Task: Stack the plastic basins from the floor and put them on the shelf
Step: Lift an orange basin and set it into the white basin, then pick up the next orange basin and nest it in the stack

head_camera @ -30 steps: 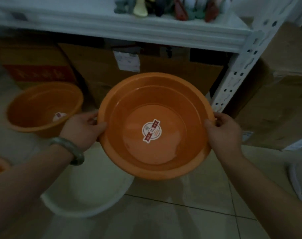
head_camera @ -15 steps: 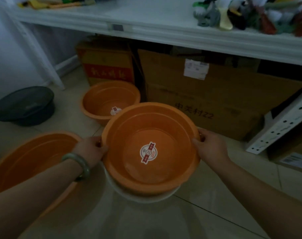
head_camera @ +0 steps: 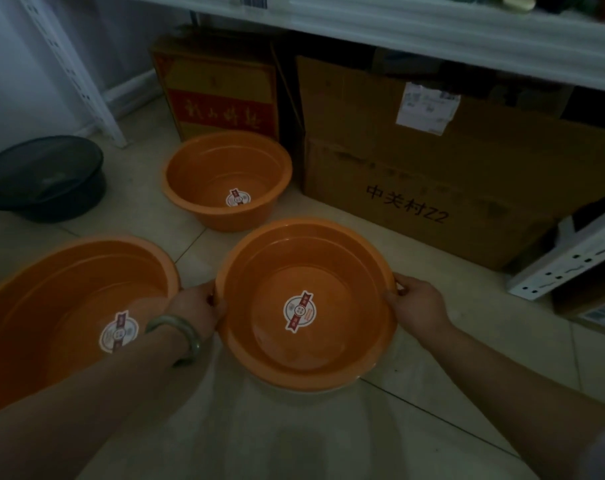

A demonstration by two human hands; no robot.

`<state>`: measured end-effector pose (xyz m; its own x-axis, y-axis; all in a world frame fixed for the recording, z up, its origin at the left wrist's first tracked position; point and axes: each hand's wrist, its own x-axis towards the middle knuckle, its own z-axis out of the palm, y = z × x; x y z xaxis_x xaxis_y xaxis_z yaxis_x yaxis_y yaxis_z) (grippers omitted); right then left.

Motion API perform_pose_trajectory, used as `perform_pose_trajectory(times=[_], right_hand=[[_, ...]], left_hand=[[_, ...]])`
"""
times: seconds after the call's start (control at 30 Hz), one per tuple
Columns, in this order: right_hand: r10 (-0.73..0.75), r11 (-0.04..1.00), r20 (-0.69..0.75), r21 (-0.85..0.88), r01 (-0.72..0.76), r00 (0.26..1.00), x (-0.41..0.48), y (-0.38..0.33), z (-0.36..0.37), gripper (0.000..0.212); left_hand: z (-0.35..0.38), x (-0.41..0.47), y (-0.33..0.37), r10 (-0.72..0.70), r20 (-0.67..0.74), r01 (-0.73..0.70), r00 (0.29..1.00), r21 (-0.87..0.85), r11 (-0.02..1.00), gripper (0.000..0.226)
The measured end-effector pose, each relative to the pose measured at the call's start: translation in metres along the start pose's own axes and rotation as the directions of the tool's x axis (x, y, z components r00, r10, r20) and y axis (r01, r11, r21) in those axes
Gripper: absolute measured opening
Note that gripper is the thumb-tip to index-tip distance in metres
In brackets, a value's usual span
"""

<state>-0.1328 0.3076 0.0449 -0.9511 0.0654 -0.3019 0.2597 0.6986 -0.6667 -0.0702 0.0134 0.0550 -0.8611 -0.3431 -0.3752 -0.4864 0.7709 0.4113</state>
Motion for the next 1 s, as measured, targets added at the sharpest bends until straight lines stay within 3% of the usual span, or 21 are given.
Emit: perform_pose_trajectory(times=[0.13, 0.27, 0.37, 0.5, 0.63, 0.8, 1.0], right_hand=[[0.076, 0.994, 0.008, 0.078, -0.076, 0.997, 0.006, 0.001, 0.007, 0.051], [0.058, 0.996, 0.01, 0.074, -0.059, 0.998, 0.003, 0.001, 0.01, 0.05], [0.044, 0.999, 0.007, 0.009, -0.044, 0.999, 0.002, 0.0, 0.011, 0.05], [0.055, 0.993, -0.027, -0.105, -0.058, 0.998, 0.0, -0.005, 0.015, 0.074], [-0.059, 0.987, -0.134, -0.155, 0.038, 0.989, -0.003, -0.02, 0.012, 0.07], [-0.19, 0.976, -0.117, -0.13, 0.175, 0.975, -0.005, -0.058, 0.017, 0.067], [-0.384, 0.919, -0.039, -0.115, 0.378, 0.922, -0.015, -0.132, 0.035, 0.07]], left_hand=[[0.002, 0.007, -0.004, 0.0, -0.033, 0.0, 0.999, -0.004, 1.0, 0.045], [0.004, 0.01, -0.009, -0.005, -0.052, 0.003, 0.999, -0.041, 0.999, 0.042], [0.003, 0.005, -0.008, -0.007, -0.064, 0.005, 0.998, -0.037, 0.999, 0.049], [-0.005, -0.001, -0.009, 0.009, -0.055, -0.012, 0.998, -0.05, 0.999, 0.052], [-0.016, -0.006, -0.019, 0.048, -0.134, -0.062, 0.99, -0.103, 0.993, 0.046], [-0.038, -0.009, -0.05, 0.107, -0.342, -0.138, 0.933, -0.068, 0.988, 0.032], [-0.084, -0.011, -0.117, 0.003, -0.515, -0.018, 0.857, -0.026, 0.999, 0.029]])
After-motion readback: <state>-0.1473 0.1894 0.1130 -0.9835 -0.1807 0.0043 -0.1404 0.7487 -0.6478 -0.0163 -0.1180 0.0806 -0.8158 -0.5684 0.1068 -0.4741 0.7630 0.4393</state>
